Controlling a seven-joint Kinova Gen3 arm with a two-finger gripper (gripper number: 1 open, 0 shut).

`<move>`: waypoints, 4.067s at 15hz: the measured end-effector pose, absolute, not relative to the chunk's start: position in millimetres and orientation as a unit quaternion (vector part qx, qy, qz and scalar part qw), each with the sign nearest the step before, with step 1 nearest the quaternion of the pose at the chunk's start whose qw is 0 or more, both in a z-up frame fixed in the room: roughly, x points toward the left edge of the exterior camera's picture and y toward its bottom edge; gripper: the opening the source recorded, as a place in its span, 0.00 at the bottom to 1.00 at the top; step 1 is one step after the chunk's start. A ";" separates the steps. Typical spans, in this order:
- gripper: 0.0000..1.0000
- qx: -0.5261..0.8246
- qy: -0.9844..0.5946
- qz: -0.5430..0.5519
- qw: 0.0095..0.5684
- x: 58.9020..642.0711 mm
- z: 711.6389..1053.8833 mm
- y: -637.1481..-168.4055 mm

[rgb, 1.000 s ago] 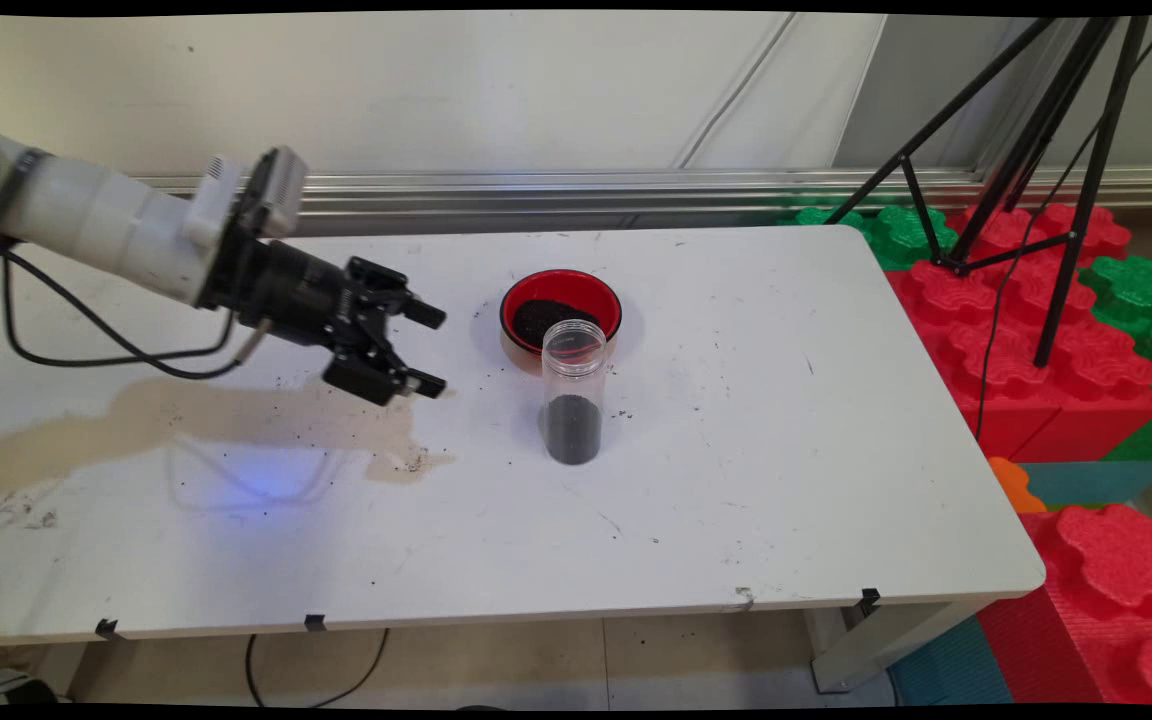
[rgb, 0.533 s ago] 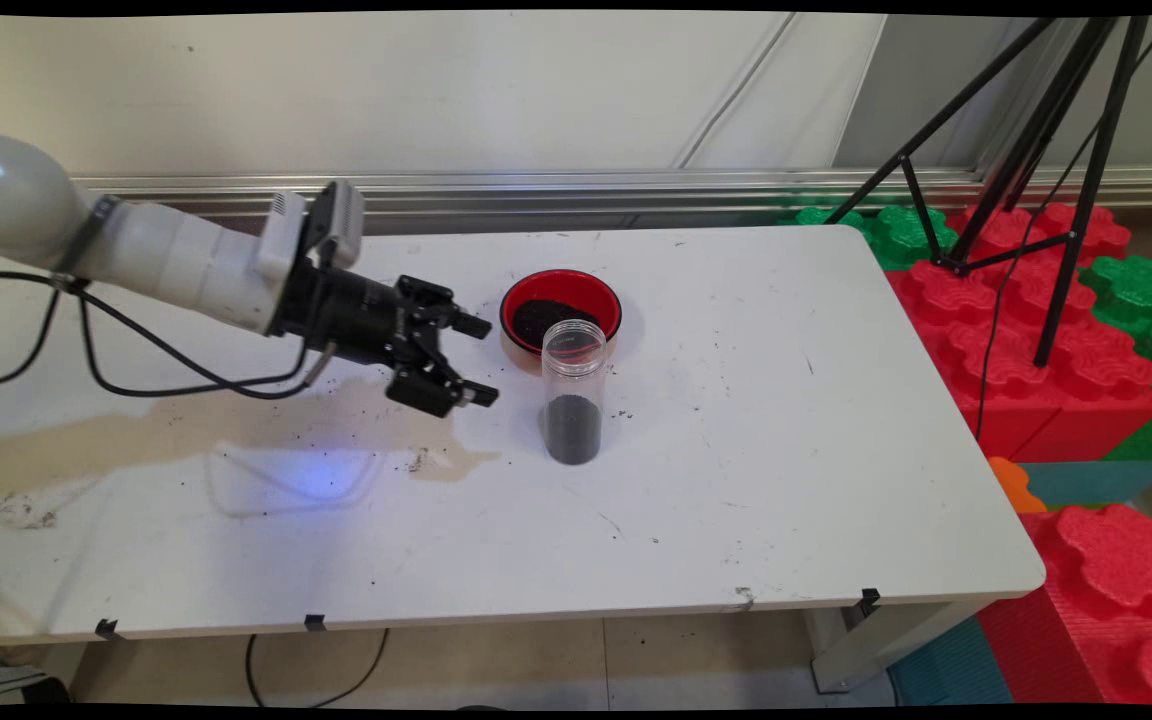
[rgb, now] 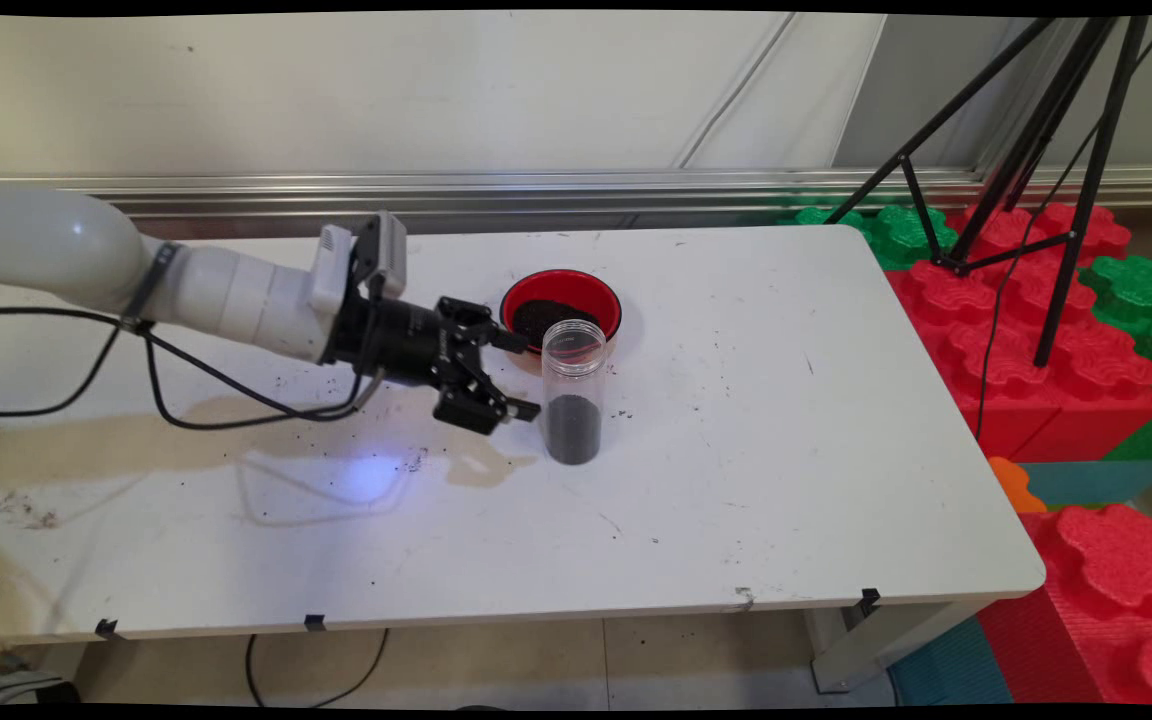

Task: Pick up the black seasoning powder from the table, then pour the black seasoning powder in the red bowl

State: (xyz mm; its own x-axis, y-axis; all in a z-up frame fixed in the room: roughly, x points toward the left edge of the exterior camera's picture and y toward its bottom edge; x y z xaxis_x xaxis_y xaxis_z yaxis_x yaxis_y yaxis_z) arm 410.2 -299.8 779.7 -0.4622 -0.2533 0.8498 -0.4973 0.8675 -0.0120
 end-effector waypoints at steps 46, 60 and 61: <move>0.00 0.233 -0.813 0.151 0.512 360.8 745.3 -312.4; 0.00 0.285 -0.788 0.062 0.542 384.3 780.8 -323.9; 0.00 0.292 -0.785 0.052 0.544 386.5 784.0 -325.7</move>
